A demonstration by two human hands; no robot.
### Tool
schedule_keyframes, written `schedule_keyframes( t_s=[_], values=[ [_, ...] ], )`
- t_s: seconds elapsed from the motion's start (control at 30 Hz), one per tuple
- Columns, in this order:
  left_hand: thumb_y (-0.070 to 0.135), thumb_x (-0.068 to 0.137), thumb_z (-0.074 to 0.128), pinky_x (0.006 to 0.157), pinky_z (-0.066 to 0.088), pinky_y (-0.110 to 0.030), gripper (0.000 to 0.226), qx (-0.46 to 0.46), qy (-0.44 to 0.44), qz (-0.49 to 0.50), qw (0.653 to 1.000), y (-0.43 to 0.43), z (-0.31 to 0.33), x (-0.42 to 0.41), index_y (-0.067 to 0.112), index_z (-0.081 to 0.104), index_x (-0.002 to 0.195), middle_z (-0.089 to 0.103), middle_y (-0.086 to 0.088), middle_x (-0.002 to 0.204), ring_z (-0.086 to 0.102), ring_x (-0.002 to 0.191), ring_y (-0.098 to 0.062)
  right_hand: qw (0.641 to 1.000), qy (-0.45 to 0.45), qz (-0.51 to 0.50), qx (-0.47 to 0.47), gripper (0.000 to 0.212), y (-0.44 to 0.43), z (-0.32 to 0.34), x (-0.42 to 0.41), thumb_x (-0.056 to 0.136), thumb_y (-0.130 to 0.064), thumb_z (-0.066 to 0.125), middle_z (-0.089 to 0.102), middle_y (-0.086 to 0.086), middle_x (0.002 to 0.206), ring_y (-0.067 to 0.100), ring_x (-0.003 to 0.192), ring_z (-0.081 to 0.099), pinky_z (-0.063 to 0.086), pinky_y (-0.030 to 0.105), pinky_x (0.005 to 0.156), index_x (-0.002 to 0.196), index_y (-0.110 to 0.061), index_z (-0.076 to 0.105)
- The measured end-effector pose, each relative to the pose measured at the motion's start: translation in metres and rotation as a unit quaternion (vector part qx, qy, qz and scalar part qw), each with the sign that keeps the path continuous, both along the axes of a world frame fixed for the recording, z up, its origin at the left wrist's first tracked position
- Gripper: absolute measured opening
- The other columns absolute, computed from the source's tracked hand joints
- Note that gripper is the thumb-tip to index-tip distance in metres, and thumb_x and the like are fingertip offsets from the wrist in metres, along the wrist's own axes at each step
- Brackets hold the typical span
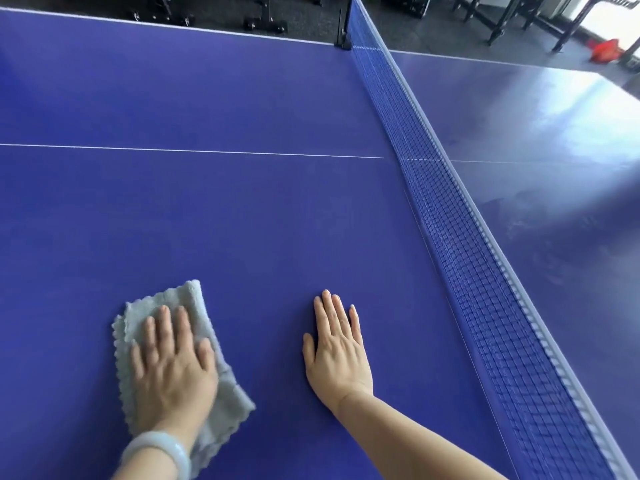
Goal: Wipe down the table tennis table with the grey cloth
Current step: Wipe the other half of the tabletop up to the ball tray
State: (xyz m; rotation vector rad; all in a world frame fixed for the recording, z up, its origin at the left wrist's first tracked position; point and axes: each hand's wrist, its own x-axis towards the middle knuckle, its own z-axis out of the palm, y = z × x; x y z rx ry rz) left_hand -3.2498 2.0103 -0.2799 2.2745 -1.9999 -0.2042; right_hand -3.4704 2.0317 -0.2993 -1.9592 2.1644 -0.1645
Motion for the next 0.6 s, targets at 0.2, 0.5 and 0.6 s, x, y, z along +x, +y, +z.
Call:
schedule_keyframes(
  t_s=[0.2,0.5,0.6],
  values=[
    [0.04,0.089,0.038,0.111,0.031,-0.051,0.065,-0.009,0.015,-0.272,0.962,0.076,-0.009,-0.062,0.008,0.046,0.145,0.038,-0.011,0.156,0.04,0.142,-0.029,1.0,-0.01,0.002,0.001,0.066,-0.001,0.0,-0.005,0.099,-0.042,0.009,-0.014,-0.007,0.165,0.004,0.146,-0.027,-0.022,0.032,0.118,0.159,-0.019,-0.005],
    [0.043,0.095,0.016,0.119,0.022,-0.055,0.072,-0.004,-0.03,-0.064,0.997,0.034,-0.01,0.095,0.002,0.035,0.15,0.029,-0.015,0.159,0.027,0.147,-0.033,1.0,0.015,-0.005,-0.003,0.069,0.0,-0.002,-0.003,0.1,-0.051,0.014,-0.008,-0.006,0.166,0.008,0.151,-0.016,-0.011,0.036,0.124,0.159,-0.019,0.002],
    [0.04,0.094,0.019,0.118,0.022,-0.058,0.071,0.0,-0.009,-0.004,1.0,0.065,-0.006,0.025,-0.001,0.034,0.15,0.028,-0.021,0.158,0.026,0.147,-0.039,1.0,0.014,-0.01,-0.008,0.069,0.002,-0.003,-0.002,0.1,-0.051,0.016,-0.005,-0.006,0.166,0.008,0.152,-0.013,-0.01,0.035,0.124,0.16,-0.018,0.005]
  ],
)
